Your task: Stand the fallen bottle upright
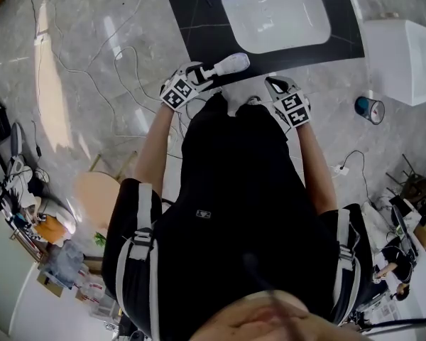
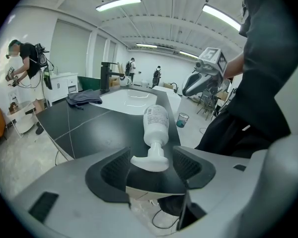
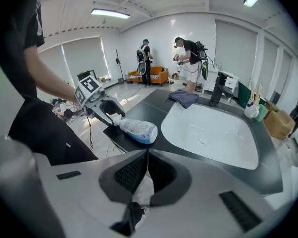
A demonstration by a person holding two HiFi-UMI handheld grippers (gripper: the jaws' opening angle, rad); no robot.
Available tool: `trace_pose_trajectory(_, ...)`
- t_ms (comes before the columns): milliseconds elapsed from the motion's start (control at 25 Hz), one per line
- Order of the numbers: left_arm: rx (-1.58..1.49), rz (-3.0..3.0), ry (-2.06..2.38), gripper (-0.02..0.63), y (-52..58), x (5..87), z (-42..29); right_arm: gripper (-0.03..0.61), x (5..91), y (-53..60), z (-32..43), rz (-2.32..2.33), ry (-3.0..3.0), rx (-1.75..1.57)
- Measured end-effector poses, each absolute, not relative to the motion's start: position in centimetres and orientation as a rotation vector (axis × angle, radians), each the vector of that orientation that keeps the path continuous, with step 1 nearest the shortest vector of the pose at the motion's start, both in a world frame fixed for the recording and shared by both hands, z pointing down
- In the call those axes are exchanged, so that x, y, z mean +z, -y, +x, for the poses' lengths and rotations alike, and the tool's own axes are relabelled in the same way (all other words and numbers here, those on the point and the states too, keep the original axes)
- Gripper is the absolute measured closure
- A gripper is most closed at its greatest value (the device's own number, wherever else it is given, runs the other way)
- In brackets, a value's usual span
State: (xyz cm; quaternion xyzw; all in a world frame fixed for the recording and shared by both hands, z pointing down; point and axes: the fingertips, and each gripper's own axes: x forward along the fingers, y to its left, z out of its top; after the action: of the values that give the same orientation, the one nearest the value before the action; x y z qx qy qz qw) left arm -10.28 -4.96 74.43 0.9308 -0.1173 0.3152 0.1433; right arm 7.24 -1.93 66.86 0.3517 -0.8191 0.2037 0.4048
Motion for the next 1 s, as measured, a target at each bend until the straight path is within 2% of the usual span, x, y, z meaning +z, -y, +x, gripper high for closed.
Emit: trace_pose_trajectory(1000, 0.885, 2.637, 0.351, 0.383, 5.3, 74.2, -10.8, 0.515, 67.8, 2.1, 5.6, 0.849, 2.070, 0.503)
